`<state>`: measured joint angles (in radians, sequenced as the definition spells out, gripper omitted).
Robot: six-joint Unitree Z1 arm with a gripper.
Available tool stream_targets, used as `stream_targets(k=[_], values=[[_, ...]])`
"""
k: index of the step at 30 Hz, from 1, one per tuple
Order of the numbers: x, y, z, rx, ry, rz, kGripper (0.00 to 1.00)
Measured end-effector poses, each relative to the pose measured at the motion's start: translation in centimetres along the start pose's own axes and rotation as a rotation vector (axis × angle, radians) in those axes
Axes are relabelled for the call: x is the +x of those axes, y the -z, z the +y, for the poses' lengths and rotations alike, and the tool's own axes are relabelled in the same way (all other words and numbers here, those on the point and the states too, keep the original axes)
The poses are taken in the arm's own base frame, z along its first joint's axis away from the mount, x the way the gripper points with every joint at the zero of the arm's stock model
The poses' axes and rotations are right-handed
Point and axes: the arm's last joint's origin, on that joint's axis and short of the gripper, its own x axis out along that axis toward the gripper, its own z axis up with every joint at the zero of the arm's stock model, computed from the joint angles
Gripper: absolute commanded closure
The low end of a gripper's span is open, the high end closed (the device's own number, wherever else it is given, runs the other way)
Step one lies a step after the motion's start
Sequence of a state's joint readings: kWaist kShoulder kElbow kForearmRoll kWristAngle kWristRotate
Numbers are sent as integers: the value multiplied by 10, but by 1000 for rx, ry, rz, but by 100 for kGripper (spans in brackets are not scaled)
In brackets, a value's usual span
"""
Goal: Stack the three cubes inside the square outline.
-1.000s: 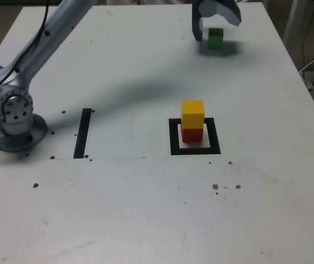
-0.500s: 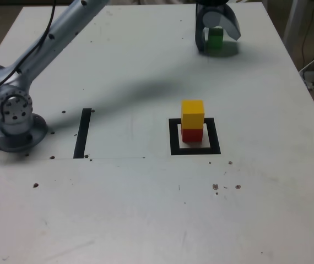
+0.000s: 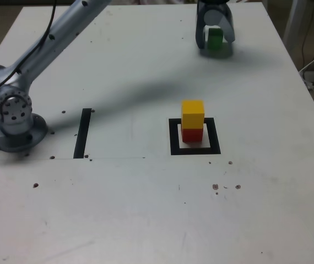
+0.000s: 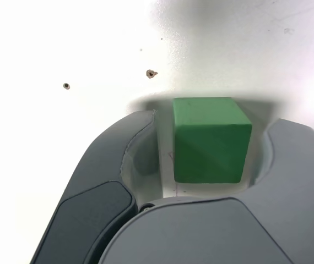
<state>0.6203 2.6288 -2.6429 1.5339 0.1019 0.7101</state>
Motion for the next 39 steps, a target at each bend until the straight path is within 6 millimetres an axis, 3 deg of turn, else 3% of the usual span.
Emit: stream_targets(k=[13, 25, 35, 39], values=[[-4, 0, -3, 4, -10, 13, 73], [-41, 13, -26, -17, 16, 14, 73], [-92, 40, -85, -46, 71, 39, 73], [-109, 47, -129, -60, 118, 49, 73]])
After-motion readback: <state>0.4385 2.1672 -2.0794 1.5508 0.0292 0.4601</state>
